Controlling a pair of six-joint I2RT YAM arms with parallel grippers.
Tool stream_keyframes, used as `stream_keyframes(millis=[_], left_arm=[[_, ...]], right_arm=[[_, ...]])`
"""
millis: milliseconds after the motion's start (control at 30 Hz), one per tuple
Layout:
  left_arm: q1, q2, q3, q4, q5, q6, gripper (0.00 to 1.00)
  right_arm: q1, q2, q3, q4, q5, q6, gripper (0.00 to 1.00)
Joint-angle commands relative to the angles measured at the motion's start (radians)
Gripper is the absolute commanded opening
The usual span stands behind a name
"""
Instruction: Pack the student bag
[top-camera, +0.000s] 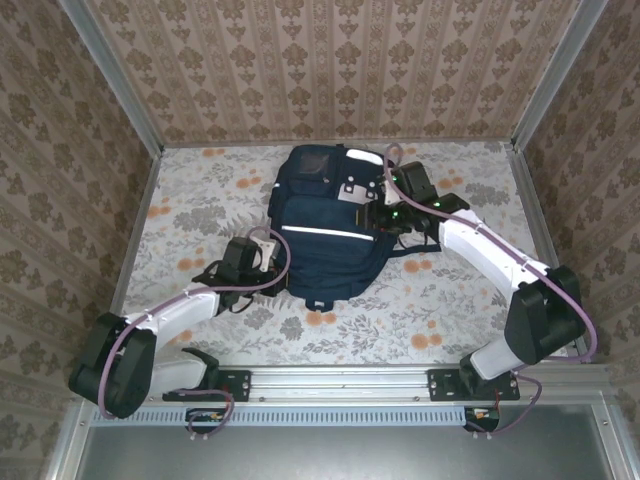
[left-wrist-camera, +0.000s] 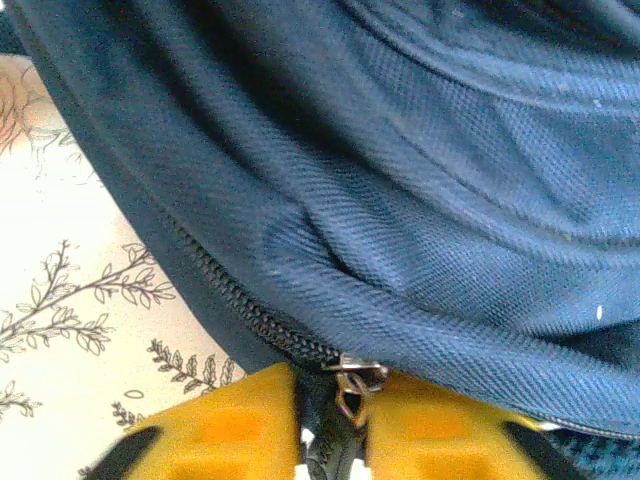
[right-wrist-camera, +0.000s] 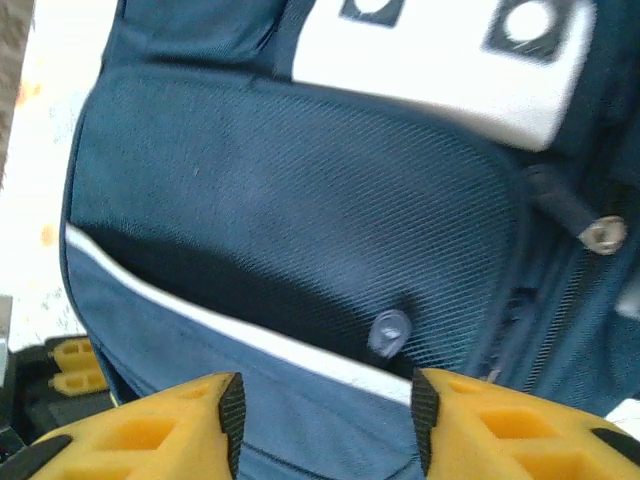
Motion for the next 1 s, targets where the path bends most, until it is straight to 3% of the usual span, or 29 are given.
stream_keyframes(millis=[0,67,200,400,600,733,967], left_arm=[[-0.007,-0.038,0.017,0.014,-0.003,0.023,0.07],[-0.009,-0.072,0.005,0.014,-0.008,0.026,0.0],[-0.012,-0.115,-0.013,0.008,-0.024,0.026,0.0],[-0.009,-0.112,-0.014,0.013,-0.034,0.011,0.0],[0.002,-0.124,-0.019,0.021,-0.021,0.004,0.0],[0.003,-0.13,-0.02,0.021,-0.015,0.004,0.0],[0.006,-0.135,-0.029,0.026,-0.025,-0.004,0.0]], right_arm=[[0.101,0.07,0.114,-0.103,0.075,-0.108,0.57],[0.156,0.126,0.182,-0.142,0.153,-0.164,0.65],[0.241,0.197,0.213,-0.061,0.289,-0.363,0.71],[0.324,0.123,-0.074,0.384,0.227,-0.985,0.76],[0.335,0.227,-0.019,0.348,0.304,-1.134,0.67],[0.336,0.267,0.025,0.351,0.374,-1.104,0.5],[0.336,0.154,-0.07,0.389,0.204,-1.146,0.47]])
